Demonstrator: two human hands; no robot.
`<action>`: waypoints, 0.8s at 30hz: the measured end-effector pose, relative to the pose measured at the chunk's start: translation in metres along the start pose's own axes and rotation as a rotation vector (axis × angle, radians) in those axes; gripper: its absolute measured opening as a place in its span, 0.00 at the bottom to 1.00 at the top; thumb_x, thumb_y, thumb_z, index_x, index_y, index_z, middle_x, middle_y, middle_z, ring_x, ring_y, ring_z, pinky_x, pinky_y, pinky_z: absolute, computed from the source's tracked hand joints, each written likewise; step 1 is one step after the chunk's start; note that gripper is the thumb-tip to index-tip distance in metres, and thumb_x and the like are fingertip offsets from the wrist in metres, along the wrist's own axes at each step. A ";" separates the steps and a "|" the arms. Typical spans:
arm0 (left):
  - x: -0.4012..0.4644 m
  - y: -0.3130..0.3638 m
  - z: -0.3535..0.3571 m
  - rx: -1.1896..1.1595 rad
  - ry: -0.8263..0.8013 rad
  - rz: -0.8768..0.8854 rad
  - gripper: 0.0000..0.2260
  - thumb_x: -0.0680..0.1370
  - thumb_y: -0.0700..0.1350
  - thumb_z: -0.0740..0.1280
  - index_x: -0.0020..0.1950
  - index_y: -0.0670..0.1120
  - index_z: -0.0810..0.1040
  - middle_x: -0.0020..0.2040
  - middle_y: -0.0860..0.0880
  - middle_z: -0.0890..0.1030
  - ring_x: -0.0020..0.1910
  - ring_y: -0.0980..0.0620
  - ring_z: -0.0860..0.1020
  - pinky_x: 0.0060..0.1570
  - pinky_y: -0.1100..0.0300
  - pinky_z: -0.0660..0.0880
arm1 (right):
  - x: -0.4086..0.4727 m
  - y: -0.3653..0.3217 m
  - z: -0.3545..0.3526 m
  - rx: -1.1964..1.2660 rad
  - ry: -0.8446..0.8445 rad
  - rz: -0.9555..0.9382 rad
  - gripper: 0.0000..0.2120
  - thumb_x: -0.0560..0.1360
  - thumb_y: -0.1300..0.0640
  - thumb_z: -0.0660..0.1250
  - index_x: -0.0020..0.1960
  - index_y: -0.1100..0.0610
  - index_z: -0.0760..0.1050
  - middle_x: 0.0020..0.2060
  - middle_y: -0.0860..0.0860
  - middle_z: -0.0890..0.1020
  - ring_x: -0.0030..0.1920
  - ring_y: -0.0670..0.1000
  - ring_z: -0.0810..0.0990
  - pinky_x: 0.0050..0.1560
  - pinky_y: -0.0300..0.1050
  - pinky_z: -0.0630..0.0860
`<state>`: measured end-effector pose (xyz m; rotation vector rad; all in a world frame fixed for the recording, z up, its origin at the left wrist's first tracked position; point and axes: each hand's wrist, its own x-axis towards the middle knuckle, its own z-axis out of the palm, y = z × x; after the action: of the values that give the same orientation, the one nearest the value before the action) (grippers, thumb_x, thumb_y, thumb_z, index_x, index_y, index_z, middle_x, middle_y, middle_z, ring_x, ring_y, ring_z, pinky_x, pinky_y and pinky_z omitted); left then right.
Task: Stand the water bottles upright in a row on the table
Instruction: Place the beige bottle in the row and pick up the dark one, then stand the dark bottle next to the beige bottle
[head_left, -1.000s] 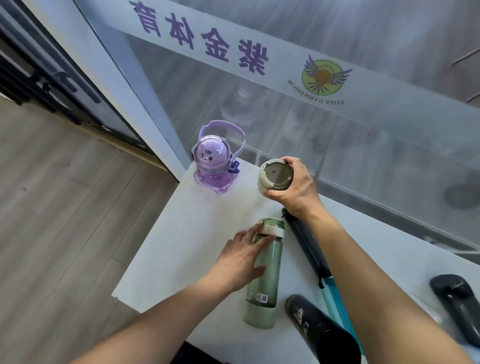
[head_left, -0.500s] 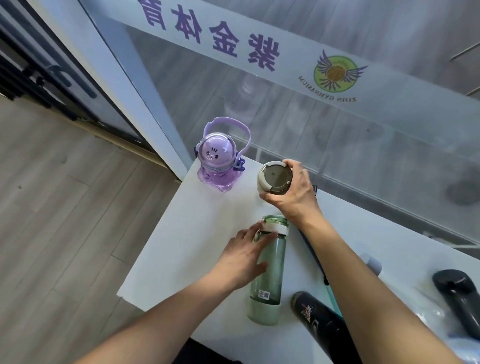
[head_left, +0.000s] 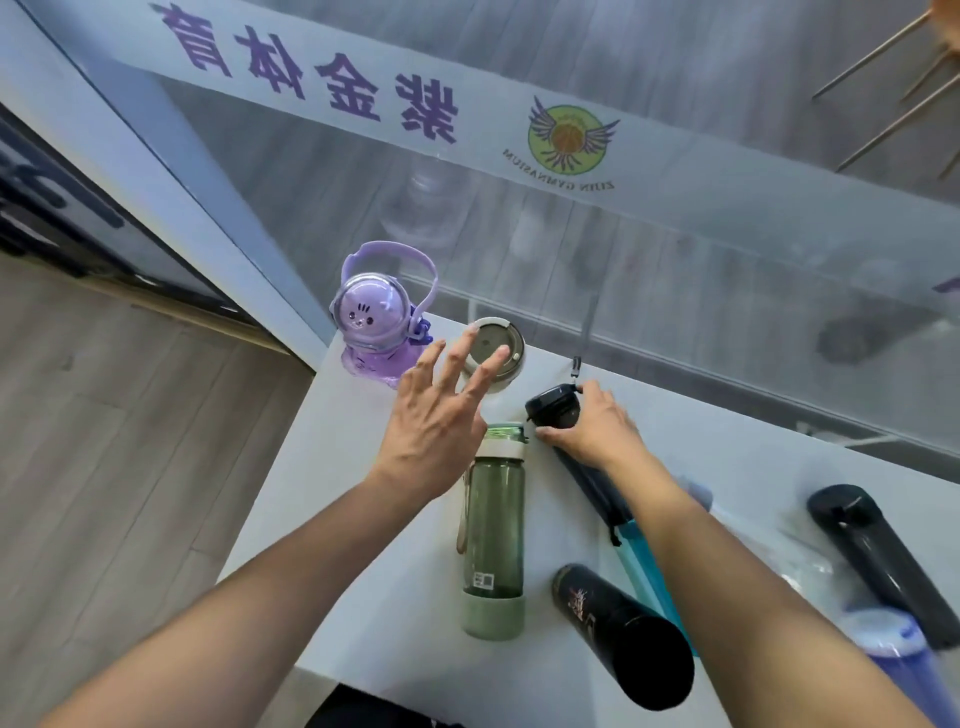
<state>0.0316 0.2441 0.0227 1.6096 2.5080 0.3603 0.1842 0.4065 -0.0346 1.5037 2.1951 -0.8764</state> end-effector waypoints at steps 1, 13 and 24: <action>0.002 -0.001 0.002 0.035 -0.069 -0.013 0.35 0.73 0.42 0.65 0.77 0.58 0.58 0.80 0.48 0.56 0.75 0.39 0.59 0.69 0.44 0.63 | 0.001 -0.002 0.005 -0.045 0.005 0.002 0.40 0.66 0.37 0.75 0.70 0.54 0.65 0.65 0.56 0.74 0.67 0.60 0.73 0.64 0.54 0.71; -0.002 -0.004 0.004 -0.023 -0.218 -0.059 0.39 0.74 0.44 0.62 0.77 0.65 0.45 0.81 0.56 0.43 0.76 0.43 0.56 0.71 0.46 0.59 | -0.025 -0.003 -0.041 0.458 0.332 -0.079 0.35 0.62 0.42 0.80 0.65 0.49 0.72 0.57 0.51 0.78 0.57 0.53 0.78 0.58 0.48 0.76; -0.004 -0.004 0.005 -0.062 -0.214 -0.055 0.41 0.73 0.44 0.64 0.77 0.65 0.44 0.81 0.57 0.40 0.76 0.44 0.56 0.70 0.46 0.61 | -0.053 0.007 -0.026 0.746 0.352 -0.162 0.30 0.66 0.54 0.82 0.60 0.45 0.68 0.54 0.43 0.80 0.57 0.48 0.80 0.60 0.47 0.78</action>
<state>0.0313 0.2393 0.0163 1.4689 2.3515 0.2422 0.2128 0.3880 0.0140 1.9302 2.3890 -1.7420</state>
